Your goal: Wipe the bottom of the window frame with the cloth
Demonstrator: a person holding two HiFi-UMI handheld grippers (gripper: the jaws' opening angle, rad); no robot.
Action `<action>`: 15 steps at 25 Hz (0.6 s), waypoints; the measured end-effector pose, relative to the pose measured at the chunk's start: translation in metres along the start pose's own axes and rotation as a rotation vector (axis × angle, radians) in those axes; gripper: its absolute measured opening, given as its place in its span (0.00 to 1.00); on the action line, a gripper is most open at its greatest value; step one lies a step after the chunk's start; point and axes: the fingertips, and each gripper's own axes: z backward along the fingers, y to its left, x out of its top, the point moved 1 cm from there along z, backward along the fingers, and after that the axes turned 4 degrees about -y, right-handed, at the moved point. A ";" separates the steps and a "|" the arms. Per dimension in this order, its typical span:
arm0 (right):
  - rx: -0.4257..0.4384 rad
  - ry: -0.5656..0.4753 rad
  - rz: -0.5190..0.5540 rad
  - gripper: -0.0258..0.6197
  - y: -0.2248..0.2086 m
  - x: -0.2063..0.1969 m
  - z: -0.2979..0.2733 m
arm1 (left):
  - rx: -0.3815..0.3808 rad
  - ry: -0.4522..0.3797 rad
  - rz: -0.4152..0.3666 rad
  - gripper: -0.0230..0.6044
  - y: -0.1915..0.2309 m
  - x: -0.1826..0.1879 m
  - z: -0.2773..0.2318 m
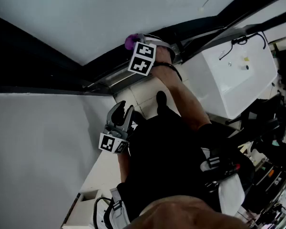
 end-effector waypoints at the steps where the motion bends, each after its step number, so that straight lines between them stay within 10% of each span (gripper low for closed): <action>1: -0.008 0.023 -0.013 0.18 -0.006 -0.009 0.000 | 0.001 -0.001 -0.006 0.25 -0.002 0.000 -0.001; 8: -0.068 0.301 0.095 0.18 -0.037 -0.064 -0.006 | 0.016 -0.019 0.016 0.25 -0.001 -0.004 -0.005; 15: -0.111 0.033 0.040 0.18 -0.115 -0.077 0.098 | 0.049 -0.016 0.002 0.25 0.014 -0.002 0.002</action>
